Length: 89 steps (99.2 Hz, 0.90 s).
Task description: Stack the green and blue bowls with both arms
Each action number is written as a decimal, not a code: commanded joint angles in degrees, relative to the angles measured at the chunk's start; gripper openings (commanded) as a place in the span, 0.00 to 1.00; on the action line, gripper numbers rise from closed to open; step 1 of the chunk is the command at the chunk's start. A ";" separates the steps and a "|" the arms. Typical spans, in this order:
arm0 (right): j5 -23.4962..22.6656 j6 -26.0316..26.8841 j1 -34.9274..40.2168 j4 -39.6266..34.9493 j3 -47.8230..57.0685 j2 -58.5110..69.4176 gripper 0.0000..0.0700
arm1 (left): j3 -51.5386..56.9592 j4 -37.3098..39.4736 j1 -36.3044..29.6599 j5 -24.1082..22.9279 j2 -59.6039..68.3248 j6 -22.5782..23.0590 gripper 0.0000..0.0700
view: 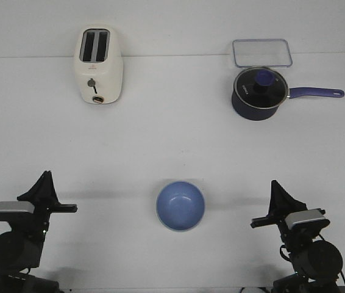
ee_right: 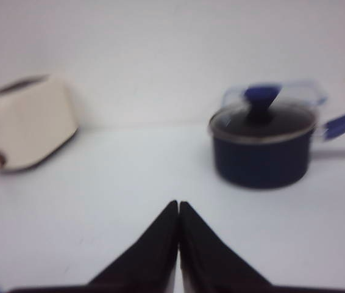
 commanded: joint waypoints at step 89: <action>0.11 -0.83 0.28 1.60 0.02 0.02 0.00 | -0.52 -0.31 2.05 -0.02 -5.86 2.99 0.02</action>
